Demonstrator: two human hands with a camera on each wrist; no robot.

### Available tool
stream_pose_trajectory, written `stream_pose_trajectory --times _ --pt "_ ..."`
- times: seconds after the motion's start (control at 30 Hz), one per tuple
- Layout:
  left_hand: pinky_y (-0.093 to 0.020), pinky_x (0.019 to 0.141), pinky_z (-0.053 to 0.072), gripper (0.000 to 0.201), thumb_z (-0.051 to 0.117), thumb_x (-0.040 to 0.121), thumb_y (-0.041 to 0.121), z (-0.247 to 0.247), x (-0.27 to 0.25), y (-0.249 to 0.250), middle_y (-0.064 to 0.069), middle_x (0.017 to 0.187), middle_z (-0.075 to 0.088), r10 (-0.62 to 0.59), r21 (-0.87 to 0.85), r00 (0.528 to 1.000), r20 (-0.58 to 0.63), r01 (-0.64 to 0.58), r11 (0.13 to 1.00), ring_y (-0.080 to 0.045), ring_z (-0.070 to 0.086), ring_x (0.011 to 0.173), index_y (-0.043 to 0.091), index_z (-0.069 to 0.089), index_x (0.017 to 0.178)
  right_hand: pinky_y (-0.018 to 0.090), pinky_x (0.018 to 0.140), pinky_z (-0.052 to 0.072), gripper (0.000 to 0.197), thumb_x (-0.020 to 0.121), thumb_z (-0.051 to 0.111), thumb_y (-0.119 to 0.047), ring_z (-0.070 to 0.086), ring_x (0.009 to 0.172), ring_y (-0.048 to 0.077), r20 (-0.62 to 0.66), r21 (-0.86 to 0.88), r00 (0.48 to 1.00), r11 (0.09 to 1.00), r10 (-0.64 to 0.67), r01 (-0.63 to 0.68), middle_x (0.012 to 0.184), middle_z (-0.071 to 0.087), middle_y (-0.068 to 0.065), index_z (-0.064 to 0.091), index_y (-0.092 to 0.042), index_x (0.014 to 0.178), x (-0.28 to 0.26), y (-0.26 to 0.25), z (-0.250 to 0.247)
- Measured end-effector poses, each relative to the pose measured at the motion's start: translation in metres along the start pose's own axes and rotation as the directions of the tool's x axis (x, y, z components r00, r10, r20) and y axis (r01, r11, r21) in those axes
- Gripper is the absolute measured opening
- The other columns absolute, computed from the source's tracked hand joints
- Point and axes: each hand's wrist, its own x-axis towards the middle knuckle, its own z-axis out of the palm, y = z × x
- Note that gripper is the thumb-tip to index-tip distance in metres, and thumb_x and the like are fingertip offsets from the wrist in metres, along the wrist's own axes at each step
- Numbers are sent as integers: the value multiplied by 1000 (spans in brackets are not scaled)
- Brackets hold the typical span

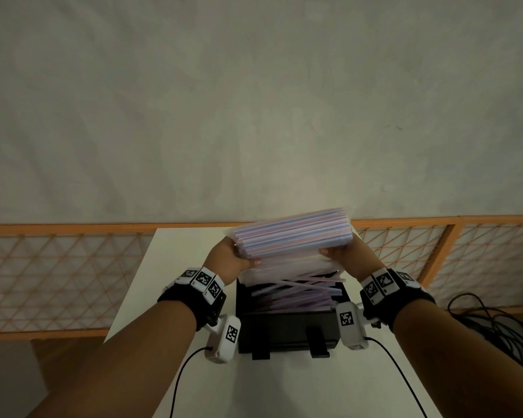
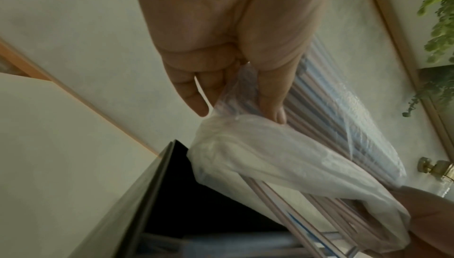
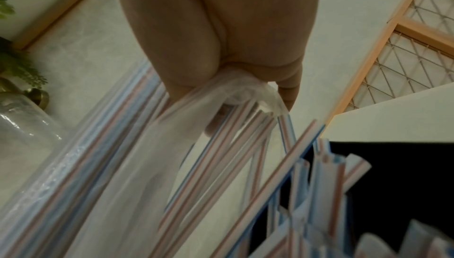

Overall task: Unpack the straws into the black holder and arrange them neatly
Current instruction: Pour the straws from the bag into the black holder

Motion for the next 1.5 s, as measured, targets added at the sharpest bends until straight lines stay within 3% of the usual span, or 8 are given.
stream_pose_trajectory --times 0.17,0.6,0.77,0.87,0.97,1.1,1.23,1.5 --pt "-24 87 42 49 81 72 22 2 -1 -1 -6 113 69 -9 48 1000 14 8 999 -23 62 107 14 63 117 45 99 44 34 79 71 -11 58 106 26 -1 -33 1000 999 23 -23 106 62 4 54 -26 105 1 -1 2" --pt "-27 94 44 56 76 77 30 5 2 6 -2 122 64 25 -43 999 49 -23 999 -19 60 112 13 55 127 47 102 42 32 81 70 -20 59 108 25 14 -8 1000 1000 26 -25 112 65 7 56 -30 108 -3 -1 -3" --pt "-39 99 49 54 81 71 28 4 6 6 -3 115 68 12 -93 1000 7 -11 996 -20 64 107 12 60 118 47 103 42 37 79 73 -20 58 109 22 -15 47 999 998 49 -49 113 64 4 55 -32 108 -6 -1 -3" --pt "-38 98 49 57 83 68 26 4 9 4 -4 114 69 2 -66 1000 11 -1 998 -20 64 106 11 60 118 48 100 45 39 68 80 -32 60 108 22 -9 77 998 995 59 -58 113 66 3 59 -40 99 -7 -3 -5" --pt "-35 98 48 60 84 67 26 2 9 2 -4 115 68 1 -56 1000 19 0 998 -21 63 108 12 60 119 49 98 47 50 59 80 -47 61 107 22 -13 73 999 997 42 -41 113 67 3 61 -35 104 -3 0 -6" --pt "-32 98 46 58 83 69 23 1 6 4 -3 117 68 15 -63 1000 23 -13 998 -20 62 108 13 60 121 40 99 44 41 80 72 -17 58 105 24 -48 -22 999 999 24 -26 111 64 10 58 -11 118 -1 -1 -3" --pt "-27 94 44 61 83 68 25 0 5 11 1 118 67 34 -44 998 49 -32 999 -16 61 108 15 57 123 37 101 41 41 84 66 -9 55 108 23 -44 -2 999 1000 27 -27 112 60 9 53 -5 122 -3 -3 -3" --pt "-33 100 45 60 82 70 28 0 6 17 0 118 67 41 -81 995 87 -34 996 -17 61 109 16 57 123 34 97 41 31 84 65 -8 56 107 25 -33 57 999 998 43 -41 106 59 5 51 -20 109 -4 -4 -5"
